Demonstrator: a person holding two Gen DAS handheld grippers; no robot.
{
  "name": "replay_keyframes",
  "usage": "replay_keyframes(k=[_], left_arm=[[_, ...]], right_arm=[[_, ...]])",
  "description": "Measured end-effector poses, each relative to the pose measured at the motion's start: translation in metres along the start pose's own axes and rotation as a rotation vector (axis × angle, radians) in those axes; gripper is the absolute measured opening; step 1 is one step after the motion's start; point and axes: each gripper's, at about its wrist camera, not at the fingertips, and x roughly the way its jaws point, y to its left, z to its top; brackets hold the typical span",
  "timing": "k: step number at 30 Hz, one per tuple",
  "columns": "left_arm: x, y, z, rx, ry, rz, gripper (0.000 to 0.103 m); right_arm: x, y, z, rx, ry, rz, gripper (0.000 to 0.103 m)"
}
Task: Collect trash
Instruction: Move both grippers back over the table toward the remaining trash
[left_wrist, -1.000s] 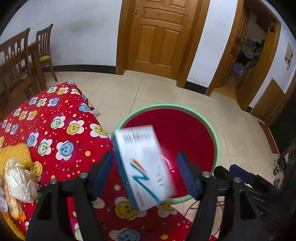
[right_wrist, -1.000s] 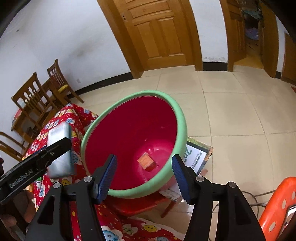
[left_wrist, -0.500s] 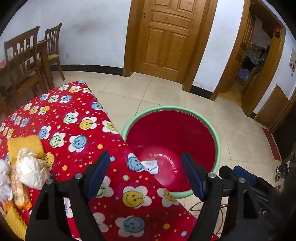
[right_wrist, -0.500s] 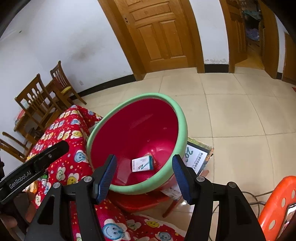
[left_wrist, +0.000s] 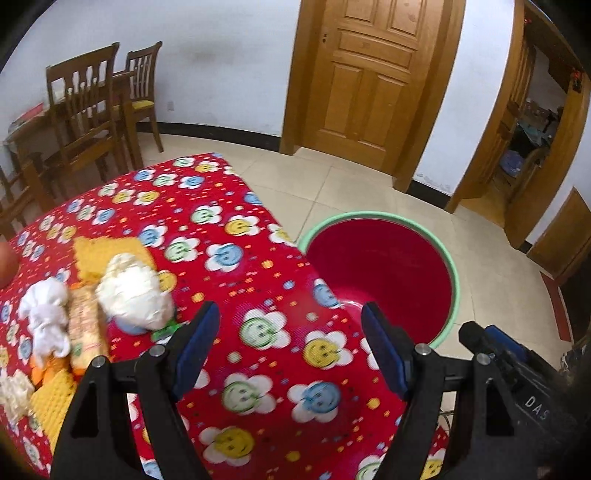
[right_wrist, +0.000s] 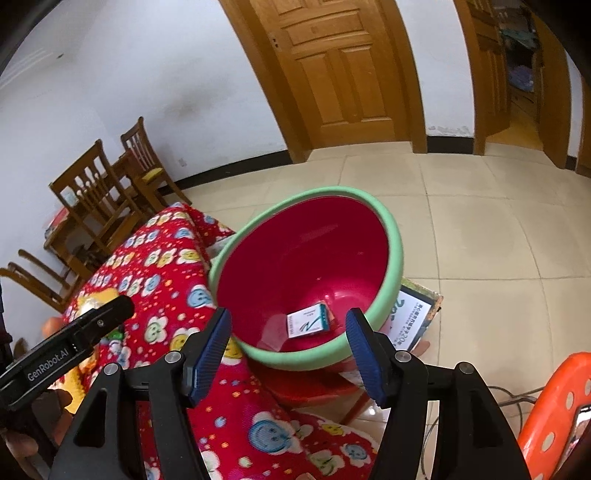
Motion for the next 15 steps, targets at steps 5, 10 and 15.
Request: replay_keyframes(k=[5,10,15], left_arm=[[-0.019,0.015,-0.004,-0.029,-0.019,0.027,0.078],[-0.038,0.034,-0.010,-0.063,-0.040,0.057,0.078],[-0.059,0.054,-0.018,-0.093,-0.055,0.106,0.078]], right_arm=[[-0.010,0.016,-0.002,-0.031,-0.019,0.023,0.071],[-0.020,0.033,-0.006,-0.060,-0.032,0.047,0.077],[-0.028,0.051,-0.012,-0.089,-0.044,0.078,0.078]])
